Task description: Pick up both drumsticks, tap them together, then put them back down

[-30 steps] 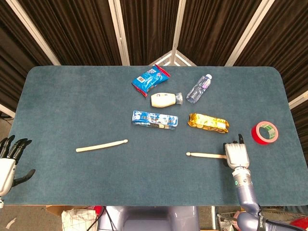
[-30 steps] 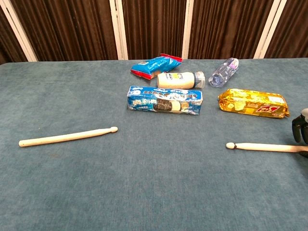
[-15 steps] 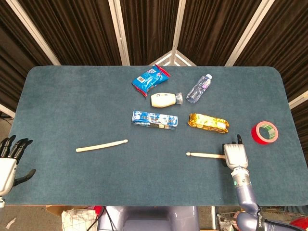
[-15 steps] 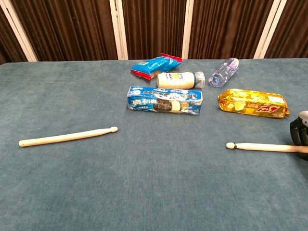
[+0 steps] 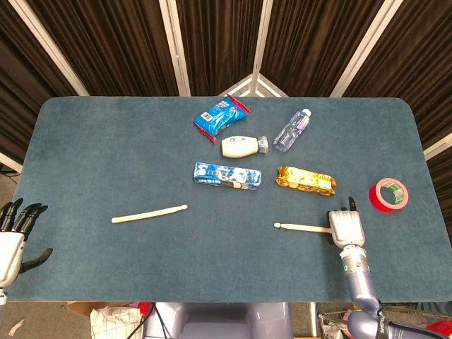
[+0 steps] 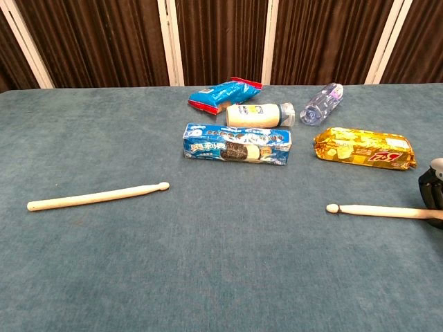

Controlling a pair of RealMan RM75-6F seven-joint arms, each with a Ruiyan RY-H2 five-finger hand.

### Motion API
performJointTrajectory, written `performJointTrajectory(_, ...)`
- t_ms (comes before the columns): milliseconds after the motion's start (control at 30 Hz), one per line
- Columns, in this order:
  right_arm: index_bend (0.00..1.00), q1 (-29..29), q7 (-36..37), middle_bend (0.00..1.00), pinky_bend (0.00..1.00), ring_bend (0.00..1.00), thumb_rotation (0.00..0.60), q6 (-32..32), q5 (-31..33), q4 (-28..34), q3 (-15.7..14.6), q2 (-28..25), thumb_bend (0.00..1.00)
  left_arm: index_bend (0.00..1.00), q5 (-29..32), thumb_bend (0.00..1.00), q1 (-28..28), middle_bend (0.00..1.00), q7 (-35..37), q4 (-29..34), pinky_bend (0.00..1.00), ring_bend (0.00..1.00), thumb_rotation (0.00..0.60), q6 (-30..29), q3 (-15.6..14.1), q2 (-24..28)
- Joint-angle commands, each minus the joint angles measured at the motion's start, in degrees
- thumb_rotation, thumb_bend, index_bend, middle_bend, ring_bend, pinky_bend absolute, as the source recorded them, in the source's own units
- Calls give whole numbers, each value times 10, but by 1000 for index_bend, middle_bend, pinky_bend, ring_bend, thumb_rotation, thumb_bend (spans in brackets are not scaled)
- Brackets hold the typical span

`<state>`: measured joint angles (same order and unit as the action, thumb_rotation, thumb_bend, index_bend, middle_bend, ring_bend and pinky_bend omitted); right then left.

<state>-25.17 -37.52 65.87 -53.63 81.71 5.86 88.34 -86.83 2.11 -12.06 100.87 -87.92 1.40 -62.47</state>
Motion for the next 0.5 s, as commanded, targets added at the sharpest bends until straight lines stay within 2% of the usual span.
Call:
performJointTrajectory(33, 594, 0, 0, 527, 41, 367, 600, -1, 0, -1, 0, 0, 327, 191, 0, 278, 0, 154, -1, 0, 0, 0, 600, 0, 0, 0)
performJointTrajectory(333, 595, -4, -11, 527, 41, 367, 600, -7, 4, 1, -2, -3, 327, 192, 0, 278, -1, 155, -2, 1, 0, 0, 600, -1, 0, -1)
performJointTrajectory(500, 626, -6, -15, 529, 41, 375, 600, -6, 4, 1, -3, -2, 344, 192, -1, 278, -1, 154, -2, 2, 0, 0, 600, -2, -1, 0)
